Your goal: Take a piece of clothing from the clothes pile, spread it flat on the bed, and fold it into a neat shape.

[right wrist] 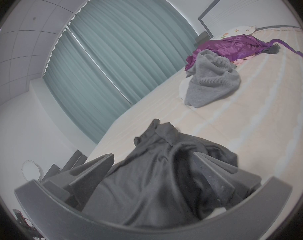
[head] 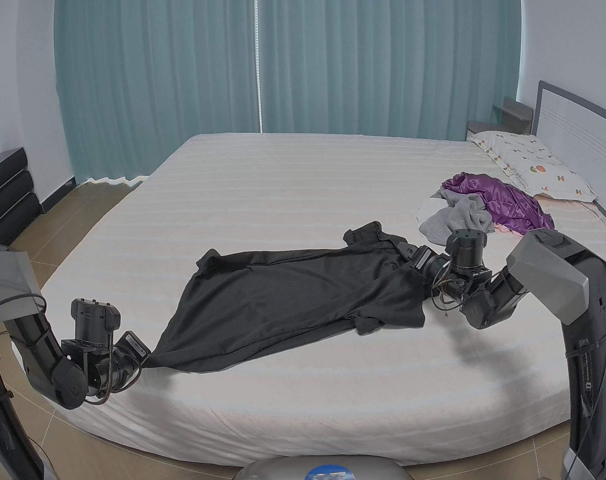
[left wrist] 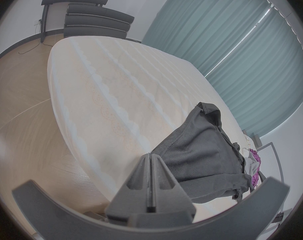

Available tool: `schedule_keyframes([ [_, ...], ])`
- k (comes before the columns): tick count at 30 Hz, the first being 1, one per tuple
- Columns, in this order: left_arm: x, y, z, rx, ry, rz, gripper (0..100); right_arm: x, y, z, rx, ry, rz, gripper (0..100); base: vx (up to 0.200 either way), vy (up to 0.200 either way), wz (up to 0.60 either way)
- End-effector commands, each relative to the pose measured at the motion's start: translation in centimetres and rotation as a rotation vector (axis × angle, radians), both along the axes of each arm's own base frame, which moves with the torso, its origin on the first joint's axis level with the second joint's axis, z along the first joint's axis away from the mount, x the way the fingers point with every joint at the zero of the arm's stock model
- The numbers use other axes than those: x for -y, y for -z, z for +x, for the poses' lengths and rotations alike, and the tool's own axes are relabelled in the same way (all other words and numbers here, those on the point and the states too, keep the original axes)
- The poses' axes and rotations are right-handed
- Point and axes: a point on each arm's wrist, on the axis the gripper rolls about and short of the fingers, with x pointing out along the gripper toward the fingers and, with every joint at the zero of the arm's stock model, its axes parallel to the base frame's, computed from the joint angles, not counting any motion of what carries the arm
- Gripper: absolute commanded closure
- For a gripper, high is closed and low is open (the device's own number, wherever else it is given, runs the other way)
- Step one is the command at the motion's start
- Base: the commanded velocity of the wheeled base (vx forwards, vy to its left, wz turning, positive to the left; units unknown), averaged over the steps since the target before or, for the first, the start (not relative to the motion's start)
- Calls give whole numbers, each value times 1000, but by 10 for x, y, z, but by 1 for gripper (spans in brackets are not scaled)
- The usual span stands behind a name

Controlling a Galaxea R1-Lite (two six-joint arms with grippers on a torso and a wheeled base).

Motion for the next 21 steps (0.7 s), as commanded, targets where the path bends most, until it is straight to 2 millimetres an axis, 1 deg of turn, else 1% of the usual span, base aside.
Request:
schedule_keyframes([
  [1,0,0,-1,-2,2,-1,100,22,-28,-37,-36,-24,8,0,0,0,0],
  [4,1,0,-1,-3,4,0,100,30,-27,-58,-80,-47,13,0,0,0,0],
  [5,1,0,-2,-4,4,1,100,31,-26,-61,-91,-54,12,0,0,0,0],
  [7,1,0,-1,-1,4,0,100,34,-20,-79,-141,-94,20,0,0,0,0],
  [10,1,-1,-2,-1,6,0,100,33,-11,-92,-183,-130,29,0,0,0,0],
  [13,1,-1,-3,-1,7,0,100,29,-1,-96,-213,-153,29,0,0,0,0],
  [16,1,-1,-3,-1,7,0,100,20,12,-95,-240,-175,28,0,0,0,0],
  [17,1,-1,-3,-1,7,0,100,20,12,-95,-242,-176,27,0,0,0,0],
  [18,1,-1,-3,-1,7,0,100,15,21,-93,-256,-188,24,0,0,0,0],
  [21,1,-1,-3,-3,7,0,100,7,28,-88,-262,-201,22,0,0,0,0],
])
